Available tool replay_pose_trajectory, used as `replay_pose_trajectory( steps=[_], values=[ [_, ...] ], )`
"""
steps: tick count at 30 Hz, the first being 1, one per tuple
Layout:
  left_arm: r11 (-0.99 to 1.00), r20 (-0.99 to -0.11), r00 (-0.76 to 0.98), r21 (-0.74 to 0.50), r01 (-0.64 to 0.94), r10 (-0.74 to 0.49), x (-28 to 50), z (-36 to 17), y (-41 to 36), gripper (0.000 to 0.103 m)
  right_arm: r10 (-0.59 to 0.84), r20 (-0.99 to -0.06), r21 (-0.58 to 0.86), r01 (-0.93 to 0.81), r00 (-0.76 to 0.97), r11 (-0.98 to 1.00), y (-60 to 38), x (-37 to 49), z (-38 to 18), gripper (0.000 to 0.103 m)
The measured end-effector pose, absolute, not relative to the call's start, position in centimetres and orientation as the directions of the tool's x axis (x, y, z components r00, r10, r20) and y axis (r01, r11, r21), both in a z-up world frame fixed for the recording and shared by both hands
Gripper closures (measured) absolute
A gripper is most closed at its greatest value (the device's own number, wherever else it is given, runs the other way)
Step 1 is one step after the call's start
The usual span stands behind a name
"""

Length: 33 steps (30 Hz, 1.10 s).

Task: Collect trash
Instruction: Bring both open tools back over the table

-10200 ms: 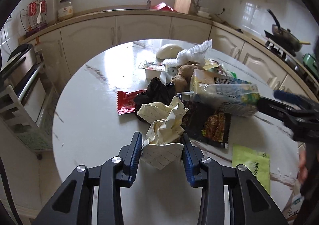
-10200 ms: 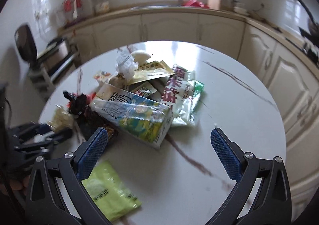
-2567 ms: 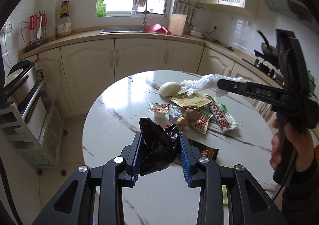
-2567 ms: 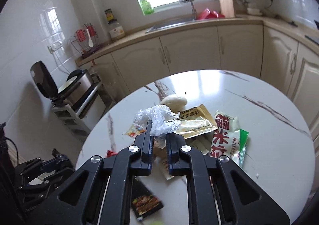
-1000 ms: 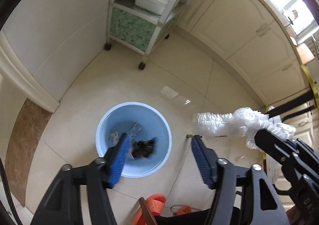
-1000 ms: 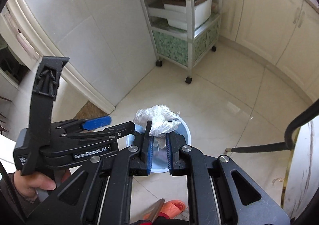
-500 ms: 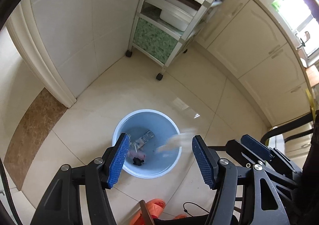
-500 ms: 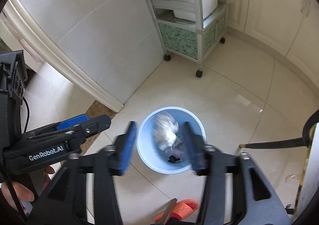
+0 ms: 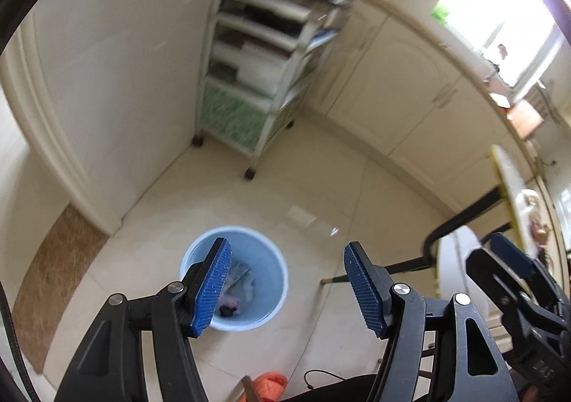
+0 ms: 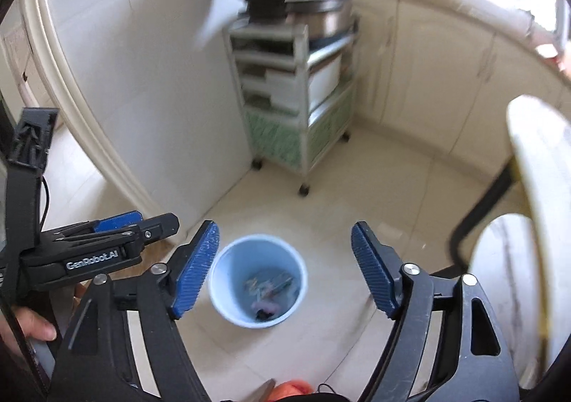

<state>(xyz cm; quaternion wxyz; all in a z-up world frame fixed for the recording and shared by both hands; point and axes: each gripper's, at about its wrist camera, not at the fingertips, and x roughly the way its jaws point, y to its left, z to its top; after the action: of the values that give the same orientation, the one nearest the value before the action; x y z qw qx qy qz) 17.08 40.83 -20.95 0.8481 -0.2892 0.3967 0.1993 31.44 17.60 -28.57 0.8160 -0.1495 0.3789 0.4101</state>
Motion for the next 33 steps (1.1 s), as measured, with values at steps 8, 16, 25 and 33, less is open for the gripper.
replay_pose_trajectory(
  steps=[8, 16, 25, 33],
  values=[
    [0.873, -0.642, 0.758, -0.299, -0.385, 0.115, 14.7, -13.0, 31.0, 0.028, 0.561, -0.582, 0.001, -0.690, 0.588, 0.724, 8.4, 29.4, -19.9, 0.003],
    [0.952, -0.515, 0.857, -0.246, -0.180, 0.029, 12.4, -8.7, 20.7, 0.013, 0.435, -0.461, -0.021, -0.500, 0.773, 0.866, -3.4, 28.3, -14.8, 0.000],
    [0.990, -0.403, 0.911, -0.135, 0.029, -0.081, 11.0, -4.7, 10.1, 0.002, 0.293, -0.354, 0.047, -0.296, 0.888, 0.954, -15.7, 27.2, -10.6, 0.000],
    [0.990, -0.428, 0.893, -0.056, 0.128, -0.139, 15.5, -5.2, 4.2, 0.001, 0.200, -0.339, 0.072, -0.187, 0.919, 0.980, -22.8, 27.8, -9.9, 0.000]
  ],
)
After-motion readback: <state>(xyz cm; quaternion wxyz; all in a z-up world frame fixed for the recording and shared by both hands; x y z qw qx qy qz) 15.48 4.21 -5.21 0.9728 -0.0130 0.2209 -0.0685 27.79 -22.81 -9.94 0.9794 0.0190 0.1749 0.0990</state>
